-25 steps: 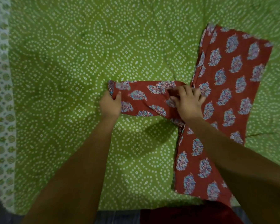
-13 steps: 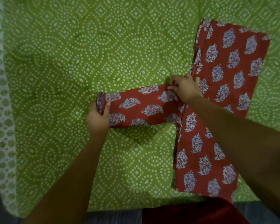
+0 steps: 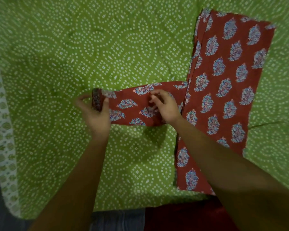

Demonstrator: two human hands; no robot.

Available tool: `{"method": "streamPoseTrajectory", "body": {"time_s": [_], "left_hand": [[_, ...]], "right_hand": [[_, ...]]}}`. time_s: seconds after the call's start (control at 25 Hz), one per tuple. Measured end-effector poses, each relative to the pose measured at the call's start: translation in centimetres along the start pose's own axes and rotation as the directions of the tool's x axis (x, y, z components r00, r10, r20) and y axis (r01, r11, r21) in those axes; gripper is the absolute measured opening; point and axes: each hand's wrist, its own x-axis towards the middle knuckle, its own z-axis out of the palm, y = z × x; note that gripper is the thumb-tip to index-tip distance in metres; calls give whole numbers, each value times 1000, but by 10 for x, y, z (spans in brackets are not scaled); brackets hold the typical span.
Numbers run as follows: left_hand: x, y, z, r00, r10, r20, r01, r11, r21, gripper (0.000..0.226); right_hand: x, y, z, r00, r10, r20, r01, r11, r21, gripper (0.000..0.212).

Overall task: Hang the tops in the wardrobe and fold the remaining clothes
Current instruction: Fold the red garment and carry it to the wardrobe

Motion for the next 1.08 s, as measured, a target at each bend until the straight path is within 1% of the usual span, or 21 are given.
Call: {"method": "streamPoseTrajectory", "body": {"time_s": [0.04,0.12,0.16,0.24,0.28,0.32,0.36,0.4,0.48,0.56,0.6,0.64,0.72,0.76,0.8,0.84,0.88,0.96,1.0,1.04,1.08], "left_hand": [[-11,18,16,997,52,48,-47,994,-96,49],[-53,59,60,941,202,271,-176,978,-116,59],[-79,77,83,860,250,444,-224,968,-112,61],[-134,104,126,562,203,802,-311,950,-23,55],[-159,113,143,419,128,899,-347,937,28,50],[-178,114,157,358,92,929,-379,924,55,42],[-191,111,166,384,122,915,-421,905,56,33],[-197,103,174,464,197,864,-498,864,70,27],[-198,71,184,556,272,785,-685,685,248,31],[-188,33,185,572,141,808,-776,413,477,59],[-182,18,183,573,67,817,-796,285,535,70],[-175,7,181,577,43,815,-803,209,558,76],[-164,-5,179,570,43,821,-816,154,558,84],[-160,-7,179,553,22,833,-827,142,545,87],[-158,-10,183,531,-9,847,-839,133,528,89],[-155,-13,185,516,-27,856,-849,119,515,89],[-152,-14,186,511,-34,859,-853,102,512,89],[-149,-13,191,506,-41,862,-854,120,507,83],[-148,-12,191,498,-40,866,-849,181,496,77],[-146,-8,189,487,-34,872,-834,276,477,70],[-144,-4,184,467,-7,884,-820,370,436,64]], "right_hand": [[-3,-12,-6,999,53,-8,-51,982,183,21],[-22,-29,-42,986,166,-19,-129,823,553,43],[-37,-32,-66,980,197,-4,-135,688,713,53],[-73,-21,-118,978,202,-56,-37,432,901,59],[-90,-12,-145,970,222,-103,15,365,931,57],[-107,1,-165,964,241,-116,29,337,941,53],[-118,17,-179,956,278,-99,-2,342,940,49],[-126,34,-191,939,334,-78,-58,378,924,42],[-136,70,-205,874,473,-111,-122,436,892,35],[-143,100,-210,827,533,-178,-67,409,910,27],[-146,111,-210,794,559,-240,-51,454,890,23],[-148,122,-210,741,586,-326,-85,564,821,21],[-150,136,-210,653,579,-489,-331,798,503,31],[-149,137,-209,623,579,-526,-454,815,359,37],[-147,142,-209,584,594,-553,-503,800,328,38],[-143,138,-209,573,633,-521,-467,774,427,35],[-136,134,-210,579,689,-435,-358,694,624,32],[-120,112,-215,695,694,-186,-75,327,942,26],[-111,105,-218,754,637,-159,57,178,982,26],[-106,99,-218,776,601,-190,144,125,982,24],[-107,96,-220,783,565,-261,177,200,964,17]]}}
